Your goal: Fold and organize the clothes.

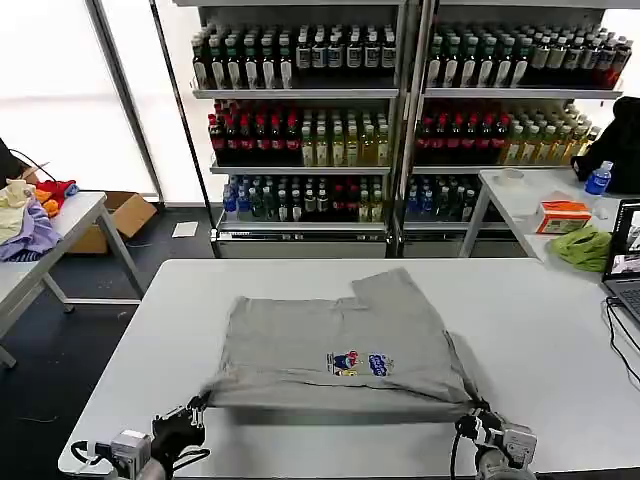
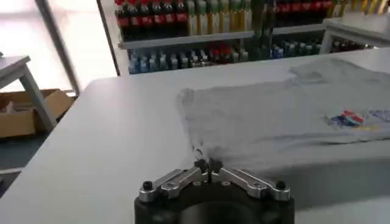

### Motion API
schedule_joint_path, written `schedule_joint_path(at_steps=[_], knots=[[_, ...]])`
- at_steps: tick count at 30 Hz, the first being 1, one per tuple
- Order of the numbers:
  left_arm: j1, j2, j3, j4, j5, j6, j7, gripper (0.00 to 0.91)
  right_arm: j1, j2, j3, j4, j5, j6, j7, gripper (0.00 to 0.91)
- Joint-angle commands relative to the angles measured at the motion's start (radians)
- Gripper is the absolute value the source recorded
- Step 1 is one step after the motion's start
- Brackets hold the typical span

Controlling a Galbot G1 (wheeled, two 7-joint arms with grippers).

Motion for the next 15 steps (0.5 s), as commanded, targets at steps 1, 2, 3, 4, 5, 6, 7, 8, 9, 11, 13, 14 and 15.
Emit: schedule_joint_path(at_steps=[1,2,3,4,5,6,7,8,9,11,13,14,15], knots=[[0.128,-0.025,0.026,-0.027,0.082,-0.024,-0.004,0.01,-0.051,-0.007,0.001,0.016,-0.032,0.002,0.001,0.0],[0.133,-0.033,0.033,-0.022,0.099,-0.028,-0.005,0.01,-0.053,-0.008,0.001,0.015,-0.031,0.001,0.001,0.363],[0.137,-0.04,0.041,-0.02,0.109,-0.033,-0.006,0.02,-0.055,-0.008,0.0,0.014,-0.031,0.0,0.001,0.907],[0.14,-0.048,0.045,-0.018,0.116,-0.037,-0.006,0.655,-0.059,-0.008,-0.002,0.013,-0.032,0.0,0.001,0.907],[0.14,-0.054,0.048,-0.019,0.118,-0.037,-0.008,0.907,-0.062,-0.009,-0.005,0.013,-0.036,0.0,0.004,0.907],[0.139,-0.059,0.049,-0.022,0.121,-0.037,-0.012,0.907,-0.069,-0.01,-0.01,0.012,-0.056,-0.001,0.003,0.907],[0.138,-0.063,0.05,-0.026,0.121,-0.033,-0.018,0.907,-0.073,-0.011,-0.013,0.01,-0.079,0.0,-0.004,0.907],[0.137,-0.066,0.049,-0.028,0.121,-0.027,-0.018,0.907,-0.079,-0.011,-0.014,0.009,-0.11,0.0,-0.012,0.907],[0.137,-0.069,0.048,-0.031,0.125,-0.021,-0.016,0.907,-0.081,-0.011,-0.013,0.01,-0.11,0.0,-0.013,0.907],[0.142,-0.077,0.046,-0.04,0.128,-0.017,-0.015,0.907,-0.086,-0.013,-0.01,0.015,-0.124,0.0,-0.025,0.907],[0.144,-0.084,0.044,-0.051,0.126,-0.017,-0.014,0.907,-0.093,-0.018,-0.011,0.028,-0.131,-0.001,-0.034,0.907],[0.141,-0.088,0.041,-0.056,0.124,-0.016,-0.015,0.907,-0.097,-0.021,-0.013,0.037,-0.135,-0.001,-0.039,0.907],[0.137,-0.091,0.037,-0.063,0.12,-0.014,-0.015,0.907,-0.101,-0.023,-0.017,0.048,-0.143,-0.001,-0.043,0.907]])
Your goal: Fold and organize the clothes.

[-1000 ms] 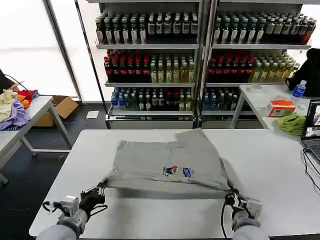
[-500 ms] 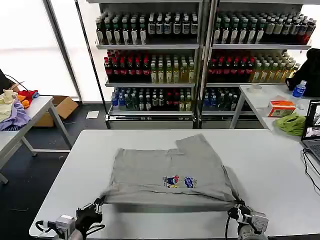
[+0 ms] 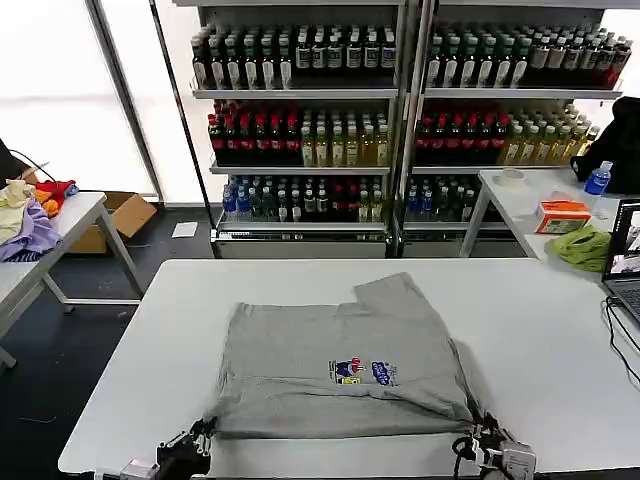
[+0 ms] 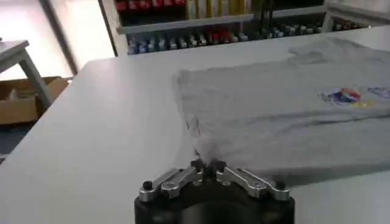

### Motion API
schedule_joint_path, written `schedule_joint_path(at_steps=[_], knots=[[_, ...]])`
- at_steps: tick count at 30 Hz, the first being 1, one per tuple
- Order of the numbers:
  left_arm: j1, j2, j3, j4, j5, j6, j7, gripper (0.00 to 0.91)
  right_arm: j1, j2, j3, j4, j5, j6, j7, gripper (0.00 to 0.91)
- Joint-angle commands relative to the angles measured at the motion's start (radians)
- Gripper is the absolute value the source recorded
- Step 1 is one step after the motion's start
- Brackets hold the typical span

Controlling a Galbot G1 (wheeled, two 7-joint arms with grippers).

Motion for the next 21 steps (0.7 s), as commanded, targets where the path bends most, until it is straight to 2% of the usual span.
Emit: schedule_joint_path(at_steps=[1,8,21], knots=[[0.03,-0.035,0.004,-0.041,0.027,0.006,-0.004,0.907,-0.027,-0.004,-0.007,0.031,-0.06,0.0,-0.019,0.907],[0.023,-0.035,-0.007,-0.05,0.017,0.008,-0.004,0.907,-0.052,-0.017,-0.037,0.056,-0.086,0.0,-0.024,0.907],[0.029,-0.048,-0.049,-0.093,-0.006,0.014,-0.005,0.907,0.059,-0.002,-0.045,0.005,-0.107,-0.003,-0.051,0.907]])
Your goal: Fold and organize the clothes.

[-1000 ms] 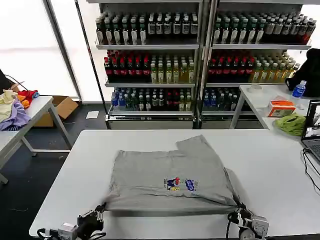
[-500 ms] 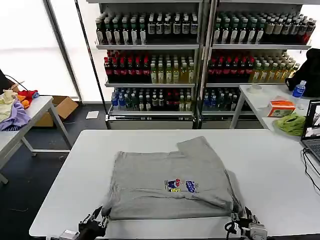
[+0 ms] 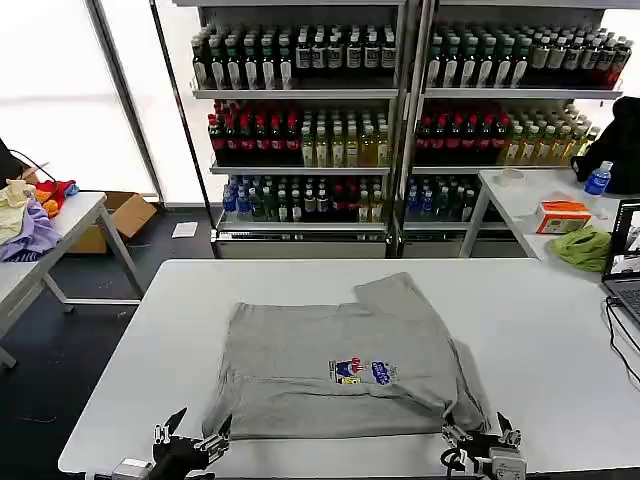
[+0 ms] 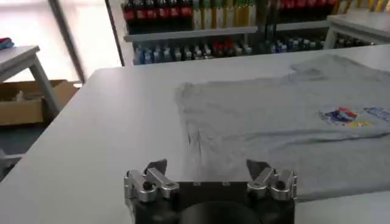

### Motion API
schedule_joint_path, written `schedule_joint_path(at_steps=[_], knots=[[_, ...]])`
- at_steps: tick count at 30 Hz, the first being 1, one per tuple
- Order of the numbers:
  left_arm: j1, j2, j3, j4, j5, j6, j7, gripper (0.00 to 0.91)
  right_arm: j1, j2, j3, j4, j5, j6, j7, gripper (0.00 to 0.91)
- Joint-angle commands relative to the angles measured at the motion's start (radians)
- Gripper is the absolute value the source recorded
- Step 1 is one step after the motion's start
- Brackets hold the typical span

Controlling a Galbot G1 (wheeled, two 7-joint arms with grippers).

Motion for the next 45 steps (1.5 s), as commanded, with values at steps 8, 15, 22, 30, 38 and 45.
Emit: schedule_joint_path(at_steps=[8,15,22,30,38,45], knots=[[-0.126,0.003,-0.052,-0.012,-0.094,0.057,0.003,0.907,0.269,-0.002,-0.031,-0.144,-0.003,-0.004,-0.028,0.907],[-0.224,0.06,-0.066,0.078,-0.158,0.059,0.026,0.907,0.463,0.003,-0.062,-0.278,0.02,-0.005,-0.053,0.907],[-0.403,0.134,-0.004,0.227,-0.208,0.061,0.048,0.907,0.68,0.051,-0.108,-0.46,0.061,0.0,-0.067,0.907],[-0.566,0.201,0.066,0.322,-0.278,0.061,0.099,0.907,0.872,0.073,-0.081,-0.544,0.24,0.002,-0.015,0.907],[-0.72,0.281,0.177,0.422,-0.341,0.06,0.132,0.907,1.037,0.056,-0.132,-0.737,0.281,0.002,-0.056,0.907],[-0.858,0.253,0.293,0.553,-0.327,0.058,0.13,0.907,1.149,0.109,-0.203,-0.906,0.231,0.005,-0.114,0.907]])
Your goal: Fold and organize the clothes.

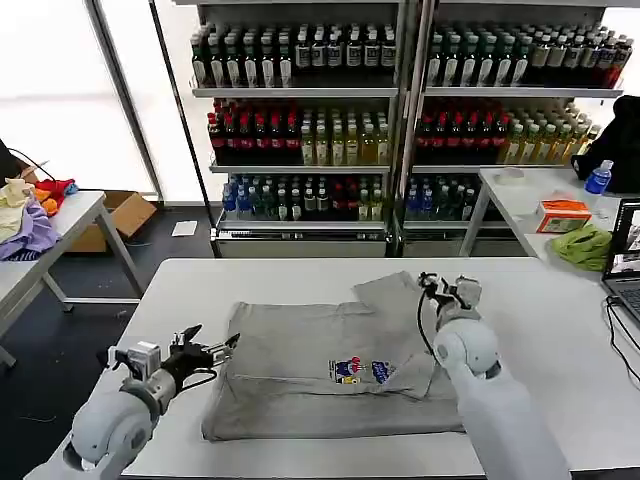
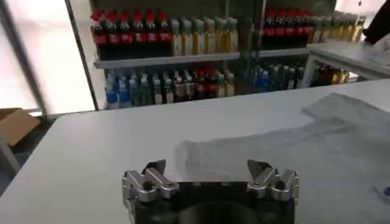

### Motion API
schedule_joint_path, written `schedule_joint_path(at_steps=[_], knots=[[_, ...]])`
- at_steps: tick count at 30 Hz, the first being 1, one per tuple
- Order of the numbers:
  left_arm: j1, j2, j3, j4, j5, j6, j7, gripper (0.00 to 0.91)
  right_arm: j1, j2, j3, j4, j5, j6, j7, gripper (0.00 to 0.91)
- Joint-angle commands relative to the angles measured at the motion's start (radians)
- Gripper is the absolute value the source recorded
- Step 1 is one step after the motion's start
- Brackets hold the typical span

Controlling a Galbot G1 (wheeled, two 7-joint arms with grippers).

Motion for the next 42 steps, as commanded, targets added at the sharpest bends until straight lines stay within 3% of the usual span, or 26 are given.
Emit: schedule_joint_path(at_steps=[1,7,16,27,42], knots=[[-0.286,0.021,0.176,0.233,-0.035,0.0,0.02,0.907,0.195,0.045,-0.066,-0.234,-0.001,0.001,-0.053,0.907],[-0.391,0.022,0.251,0.331,-0.036,-0.001,0.03,0.907,0.295,0.095,-0.1,-0.39,-0.028,0.001,-0.091,0.907],[-0.528,-0.044,0.321,0.508,0.001,-0.022,0.046,0.907,0.343,0.145,-0.108,-0.557,-0.065,0.001,-0.147,0.907],[-0.534,-0.114,0.33,0.551,0.032,-0.028,0.045,0.907,0.296,0.146,-0.099,-0.564,-0.086,0.001,-0.154,0.907],[-0.532,-0.12,0.341,0.579,0.046,-0.033,0.056,0.907,0.282,0.166,-0.084,-0.591,-0.118,0.001,-0.165,0.907]])
